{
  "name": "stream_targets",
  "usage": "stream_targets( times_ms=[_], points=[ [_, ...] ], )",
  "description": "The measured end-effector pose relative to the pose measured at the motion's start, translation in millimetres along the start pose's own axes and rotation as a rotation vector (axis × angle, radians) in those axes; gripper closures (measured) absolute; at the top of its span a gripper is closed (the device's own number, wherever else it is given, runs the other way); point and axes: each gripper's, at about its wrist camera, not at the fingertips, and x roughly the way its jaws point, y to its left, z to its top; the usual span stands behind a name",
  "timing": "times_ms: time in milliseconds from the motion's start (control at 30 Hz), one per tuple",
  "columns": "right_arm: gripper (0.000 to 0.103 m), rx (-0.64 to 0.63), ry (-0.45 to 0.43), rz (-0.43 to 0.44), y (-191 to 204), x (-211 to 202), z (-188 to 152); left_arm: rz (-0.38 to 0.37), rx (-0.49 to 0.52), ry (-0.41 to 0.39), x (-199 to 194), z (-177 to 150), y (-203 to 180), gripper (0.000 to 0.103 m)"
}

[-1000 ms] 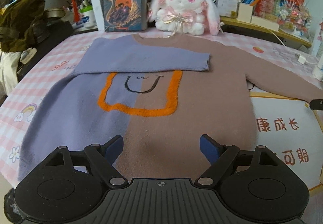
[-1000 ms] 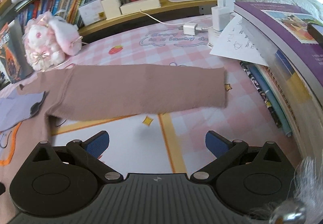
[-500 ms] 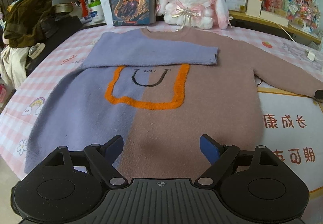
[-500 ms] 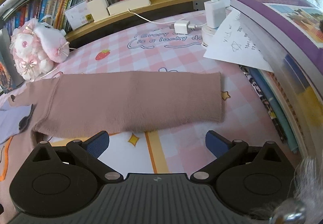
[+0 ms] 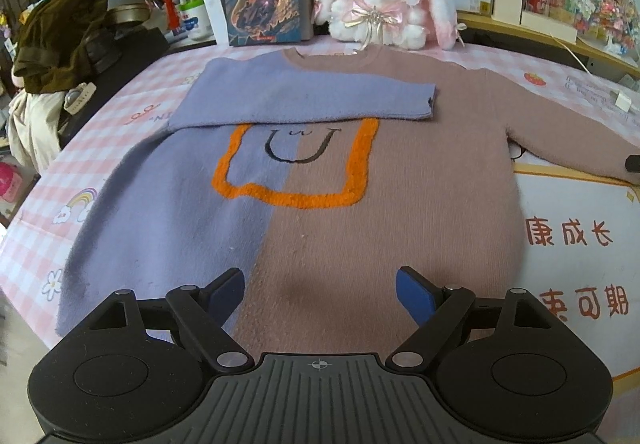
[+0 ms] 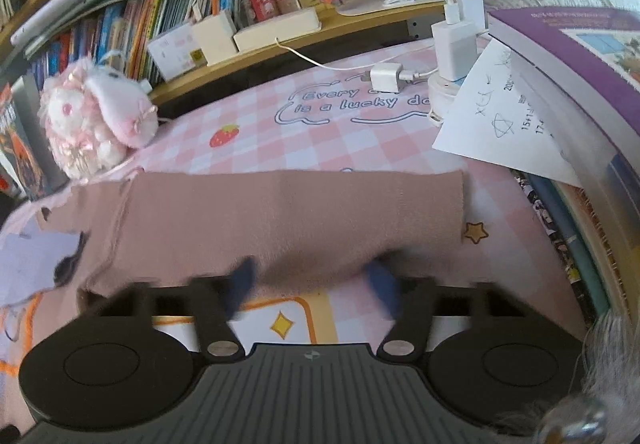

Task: Fold clothes
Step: 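Grasp the mauve sleeve cuff with the right gripper, then lift and fold the mauve sleeve across the sweater front with the right gripper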

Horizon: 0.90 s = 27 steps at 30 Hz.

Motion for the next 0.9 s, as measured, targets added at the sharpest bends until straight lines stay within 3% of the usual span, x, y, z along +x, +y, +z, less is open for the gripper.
stream_targets(
  times_ms=[100, 167, 267, 533, 700, 867, 900],
  points=[
    [0.057, 0.040, 0.007, 0.028, -4.1, 1.0, 2.3, 0.006, 0.003, 0.005, -0.4, 0.1, 0.5, 0.017],
    [0.049, 0.073, 0.014, 0.055, -6.7, 0.9, 3.1, 0.007, 0.007, 0.008, -0.5, 0.1, 0.0, 0.017],
    [0.046, 0.115, 0.020, 0.084, -9.5, 0.8, 4.1, 0.004, 0.016, 0.009, -0.5, 0.8, -1.0, 0.017],
    [0.046, 0.233, -0.033, 0.046, -28.6, -1.6, 9.3, 0.001, 0.022, 0.011, -0.3, 0.5, -2.5, 0.017],
    [0.054, 0.293, -0.026, 0.029, -38.9, 5.0, 14.9, 0.000, 0.024, 0.013, -0.2, 1.2, -3.5, 0.017],
    [0.091, 0.365, 0.023, 0.048, -41.3, 11.7, 15.2, -0.004, 0.025, 0.007, -1.6, 1.1, -3.3, 0.017],
    [0.094, 0.373, 0.027, 0.050, -41.9, 12.3, 15.3, -0.004, 0.023, 0.005, -2.1, 0.7, -3.0, 0.017]
  ],
)
